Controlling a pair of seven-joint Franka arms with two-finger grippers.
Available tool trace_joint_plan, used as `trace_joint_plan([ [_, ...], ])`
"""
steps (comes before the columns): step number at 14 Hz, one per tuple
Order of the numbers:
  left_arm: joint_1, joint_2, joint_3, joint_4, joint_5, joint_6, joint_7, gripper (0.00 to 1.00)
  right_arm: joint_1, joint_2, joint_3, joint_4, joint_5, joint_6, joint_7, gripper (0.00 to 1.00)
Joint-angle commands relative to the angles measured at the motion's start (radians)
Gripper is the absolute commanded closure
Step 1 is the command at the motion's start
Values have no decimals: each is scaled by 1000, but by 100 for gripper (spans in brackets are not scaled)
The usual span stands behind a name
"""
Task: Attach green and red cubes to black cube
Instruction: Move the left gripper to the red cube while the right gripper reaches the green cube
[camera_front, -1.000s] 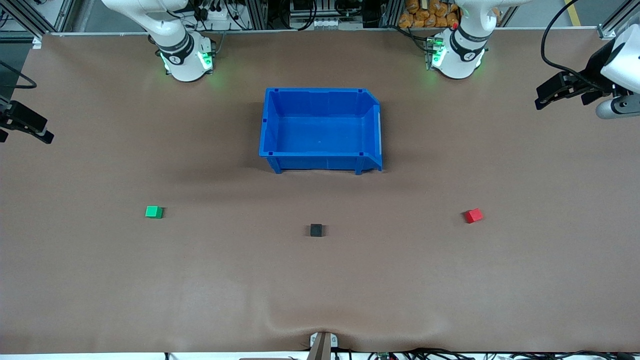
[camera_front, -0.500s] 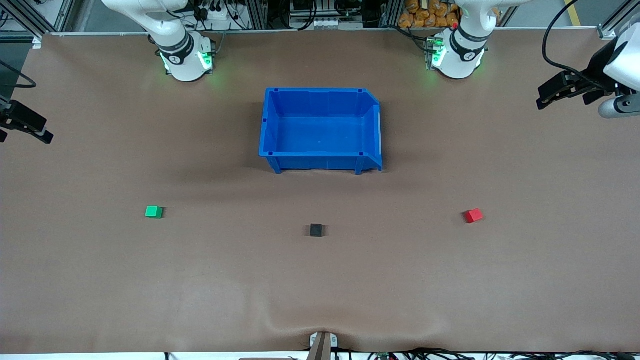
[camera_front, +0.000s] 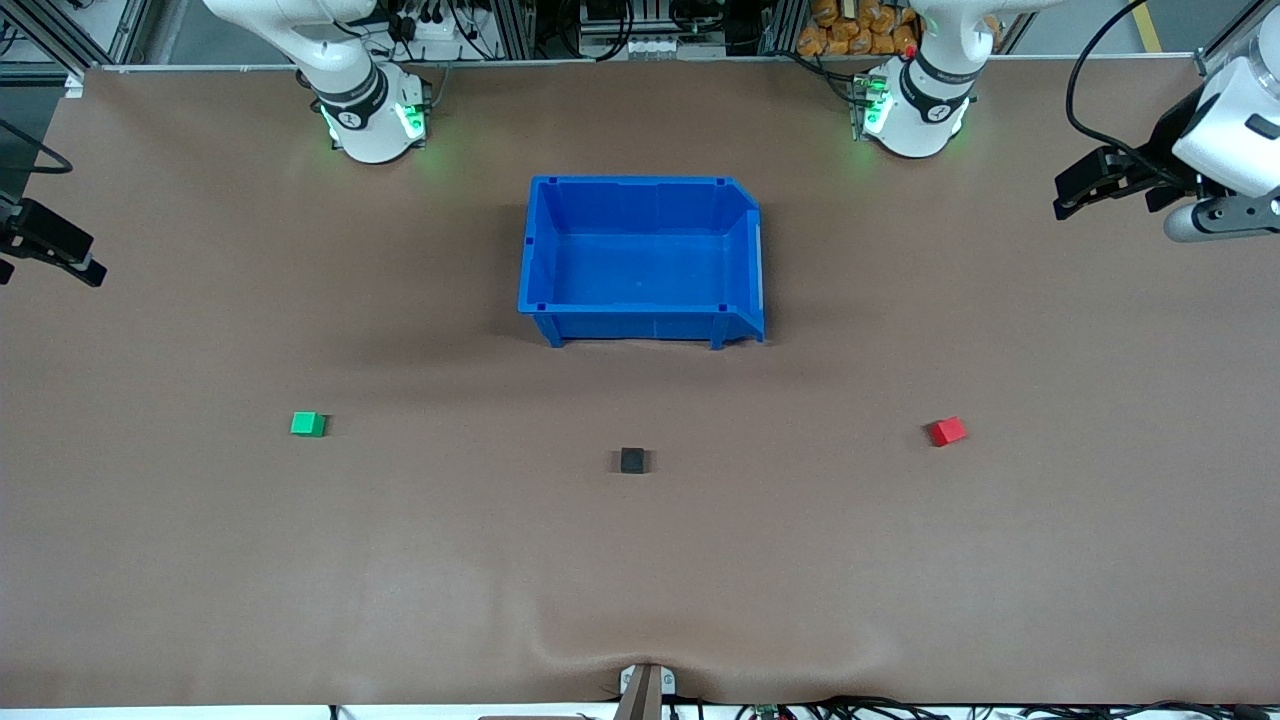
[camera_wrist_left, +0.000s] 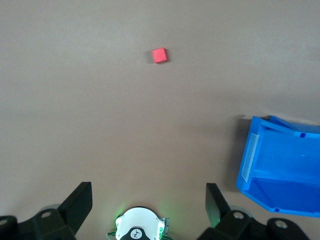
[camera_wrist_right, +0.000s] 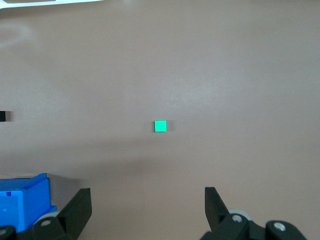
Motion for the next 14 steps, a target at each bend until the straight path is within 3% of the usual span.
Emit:
trace_joint_plan([
  [1,42,-5,-2,-25,-13,19,-7,0,-6,2,4,14,-4,-5,5,0],
  [10,36,-26,-16,-233,-13,204,-15,0,-13,4,4,5,-1,-71,8,0],
  [14,35,-25,-31,-301,-15,296,-15,0,-2,62,4,5,3,-71,8,0],
])
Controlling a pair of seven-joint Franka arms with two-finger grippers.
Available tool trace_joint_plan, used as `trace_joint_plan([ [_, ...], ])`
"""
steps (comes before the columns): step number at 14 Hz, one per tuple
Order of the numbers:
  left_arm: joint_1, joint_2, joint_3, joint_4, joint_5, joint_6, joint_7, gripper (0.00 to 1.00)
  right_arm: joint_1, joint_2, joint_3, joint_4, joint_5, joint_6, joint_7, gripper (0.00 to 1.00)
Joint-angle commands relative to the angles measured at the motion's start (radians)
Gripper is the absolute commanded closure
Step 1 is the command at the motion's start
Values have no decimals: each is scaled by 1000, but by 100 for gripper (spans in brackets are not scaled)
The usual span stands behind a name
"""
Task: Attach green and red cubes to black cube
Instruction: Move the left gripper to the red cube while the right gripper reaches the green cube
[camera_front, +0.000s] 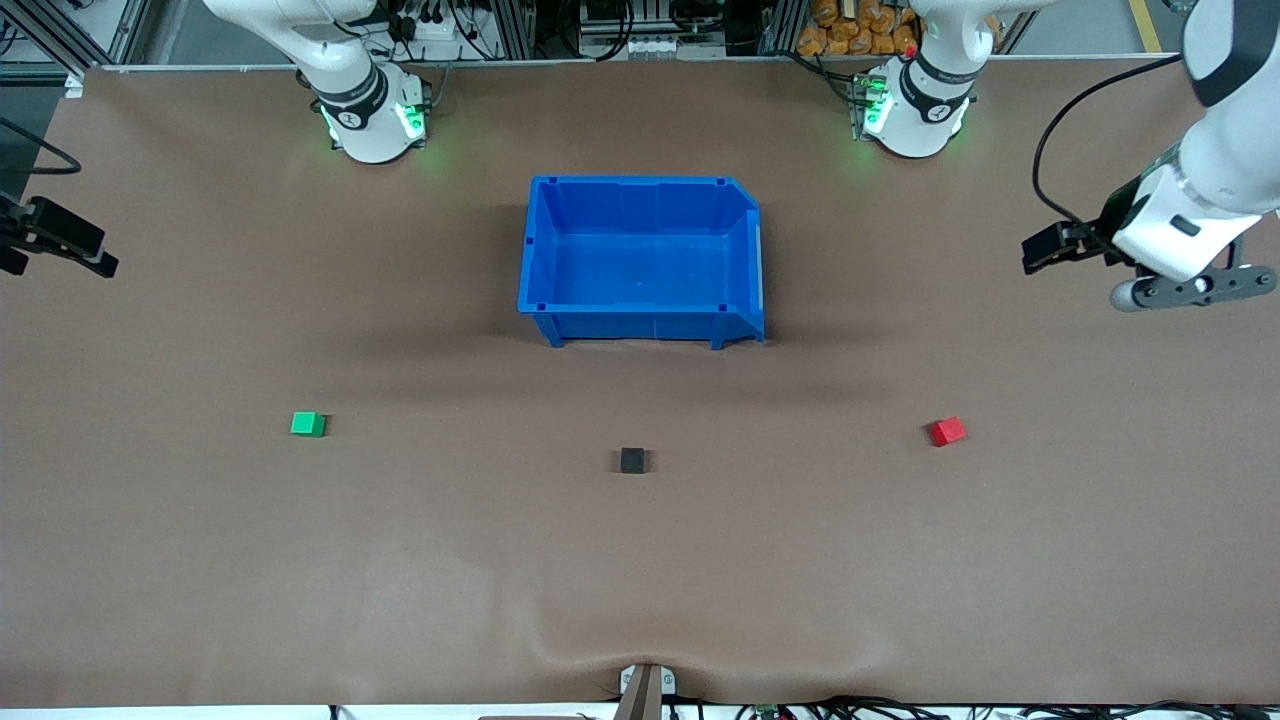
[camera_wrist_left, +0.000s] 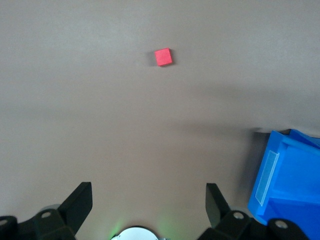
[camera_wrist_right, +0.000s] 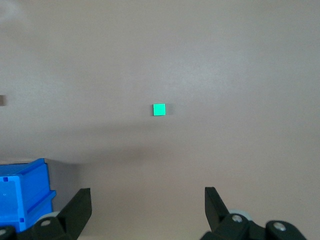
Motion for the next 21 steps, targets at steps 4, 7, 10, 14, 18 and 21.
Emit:
trace_joint_plan([
  [4,5,-25,-52,-90,-15,104,-14,0,-18,91,4,13,85,15,-12,0],
  [7,11,-48,-56,-125,-2,102,-22,0,-15,124,4,12,75,26,-15,0],
  [10,14,-45,-56,-148,-4,122,-31,0,-21,143,5,9,82,29,-19,0],
  [14,12,-29,-56,-241,-2,280,-54,0,0,172,7,6,84,29,-19,0],
  [18,20,15,-56,-325,-4,422,-57,0,42,183,7,-4,84,29,-27,0],
  [21,23,86,-56,-312,-2,450,-153,0,24,195,7,-4,78,44,-29,0],
])
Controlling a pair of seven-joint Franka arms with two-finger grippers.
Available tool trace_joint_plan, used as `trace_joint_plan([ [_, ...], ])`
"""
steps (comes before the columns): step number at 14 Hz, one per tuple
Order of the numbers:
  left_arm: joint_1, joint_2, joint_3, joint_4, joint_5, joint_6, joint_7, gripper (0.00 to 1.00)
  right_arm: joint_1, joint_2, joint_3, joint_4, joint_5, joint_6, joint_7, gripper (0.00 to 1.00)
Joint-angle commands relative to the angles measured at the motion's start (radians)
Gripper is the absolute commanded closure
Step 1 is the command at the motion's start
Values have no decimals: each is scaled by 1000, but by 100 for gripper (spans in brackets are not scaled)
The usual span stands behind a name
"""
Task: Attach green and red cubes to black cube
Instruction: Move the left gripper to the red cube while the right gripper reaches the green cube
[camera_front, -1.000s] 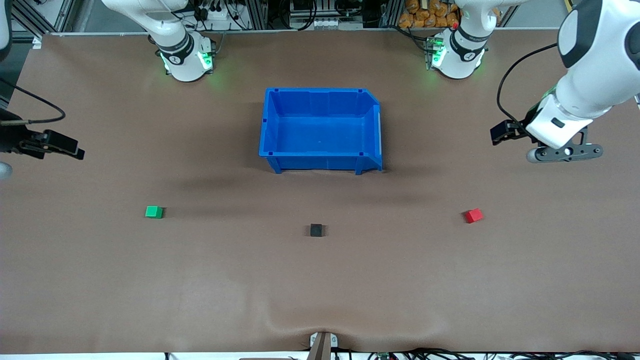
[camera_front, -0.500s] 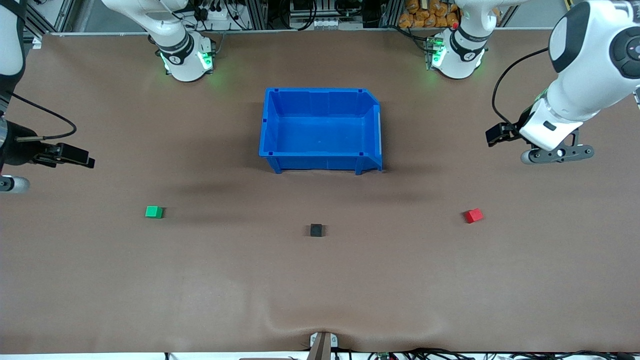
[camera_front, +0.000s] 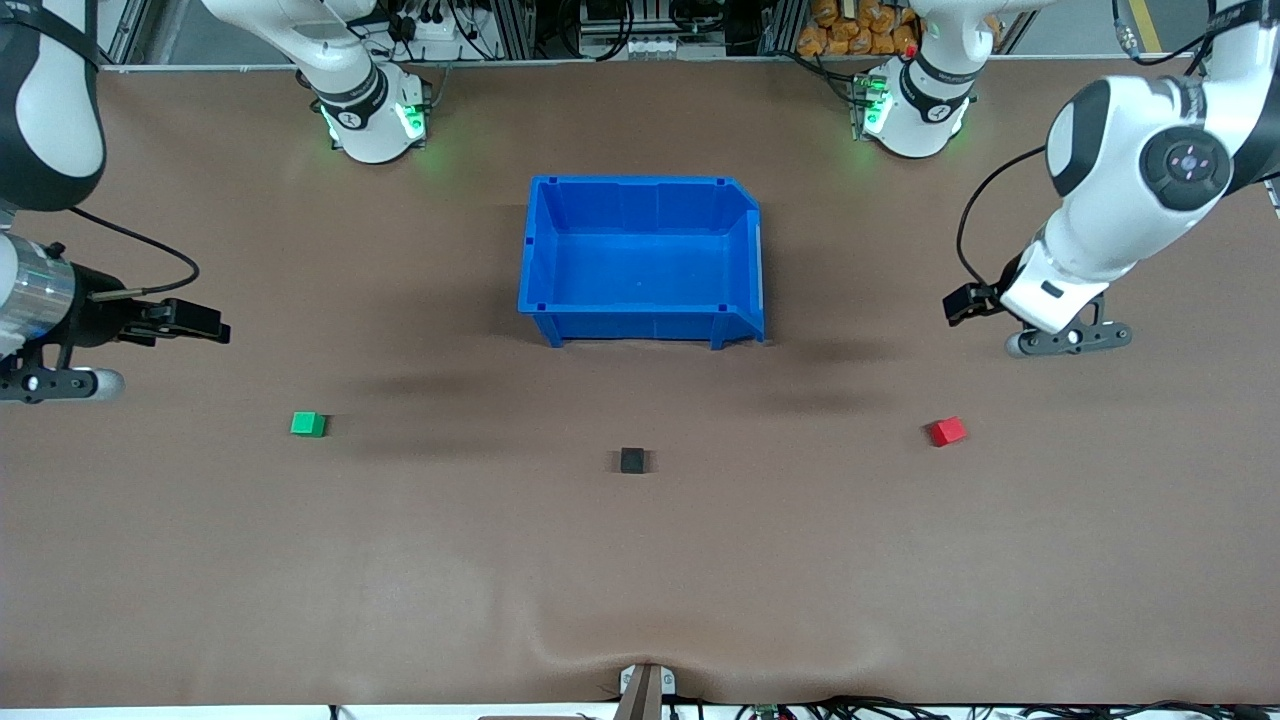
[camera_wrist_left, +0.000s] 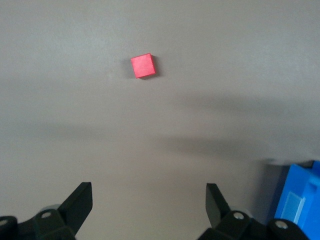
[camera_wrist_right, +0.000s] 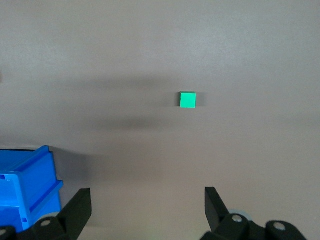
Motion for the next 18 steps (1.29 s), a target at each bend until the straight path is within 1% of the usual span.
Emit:
trace_joint_plan([
  [1,11,56,-8,8,0,48,-77,0,-19,5,-3,-3,3,8,-13,0],
  [3,11,114,-8,18,-2,100,-85,0,-23,16,-4,-1,2,25,-12,0],
  [6,32,223,4,54,0,171,-88,0,-20,22,-6,-1,0,107,-10,0],
  [8,66,277,3,103,0,176,-114,0,-29,50,-6,0,-2,162,-9,0],
  [11,78,344,3,165,0,173,-177,0,-31,71,-7,0,-3,216,-7,0],
  [14,98,413,3,220,1,173,-166,0,-29,73,-7,2,2,227,3,0],
  [18,98,507,3,291,1,173,-162,0,-29,73,-7,-1,2,226,3,0],
])
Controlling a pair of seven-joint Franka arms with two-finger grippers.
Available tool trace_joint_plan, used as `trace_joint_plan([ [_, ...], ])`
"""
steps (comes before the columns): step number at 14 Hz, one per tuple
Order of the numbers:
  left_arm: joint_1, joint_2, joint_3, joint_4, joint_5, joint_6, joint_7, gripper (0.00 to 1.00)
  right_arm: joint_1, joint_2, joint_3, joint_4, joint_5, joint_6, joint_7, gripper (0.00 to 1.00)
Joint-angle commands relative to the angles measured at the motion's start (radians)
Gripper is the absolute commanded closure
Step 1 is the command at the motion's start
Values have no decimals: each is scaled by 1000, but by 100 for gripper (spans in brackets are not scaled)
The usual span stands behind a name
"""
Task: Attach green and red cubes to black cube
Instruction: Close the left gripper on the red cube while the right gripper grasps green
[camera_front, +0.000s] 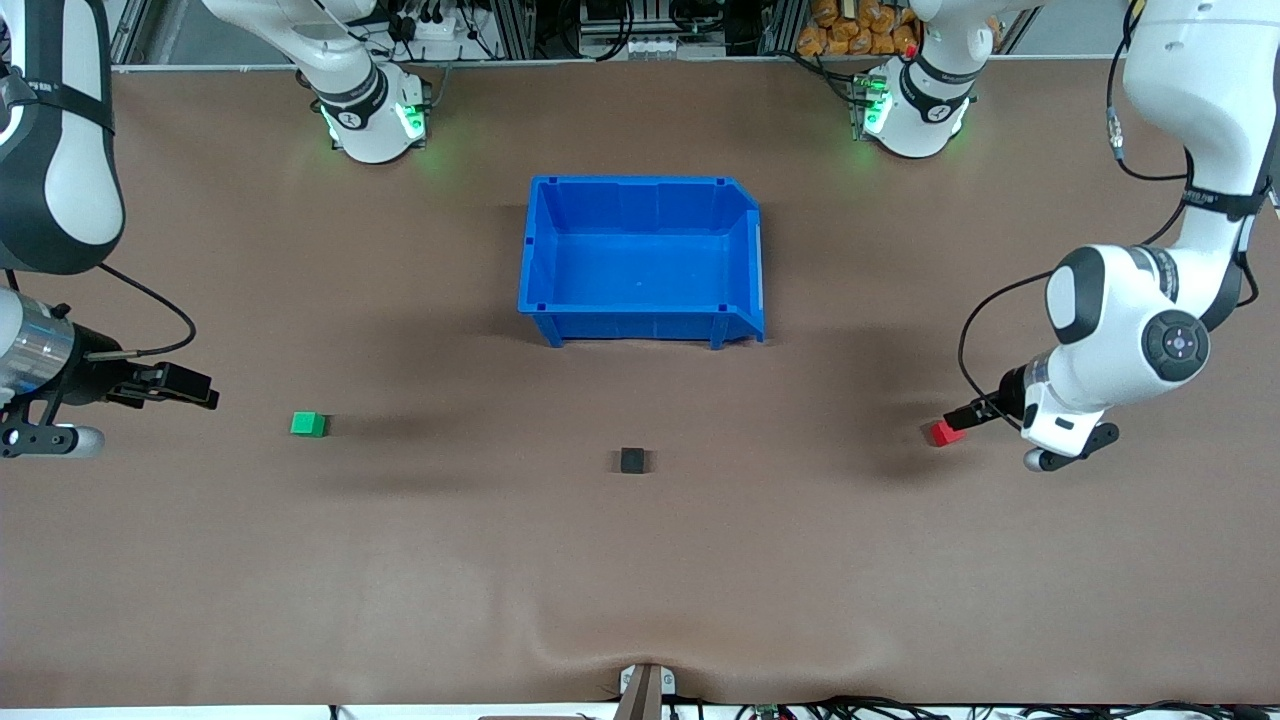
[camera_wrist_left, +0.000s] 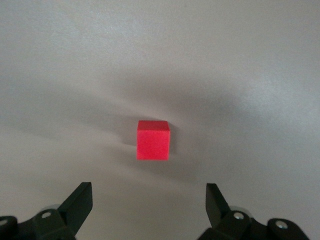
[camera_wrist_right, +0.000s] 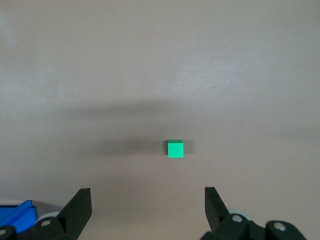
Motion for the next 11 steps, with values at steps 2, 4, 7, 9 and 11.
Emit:
trace_joint_plan([
  [2,2,85,-8,83,1,-13,-15,3,-20,31,6,-5,-1,21,5,0],
  [4,3,110,-7,97,1,-9,-15,6,-40,57,6,-60,-1,97,5,0],
  [7,2,133,-7,102,3,13,-11,6,-75,88,7,-210,1,306,6,0],
  [9,0,151,-5,103,3,37,-11,5,-75,135,7,-261,2,415,0,0],
  [11,-2,161,5,102,3,63,-11,5,-83,192,7,-281,2,464,-7,0],
])
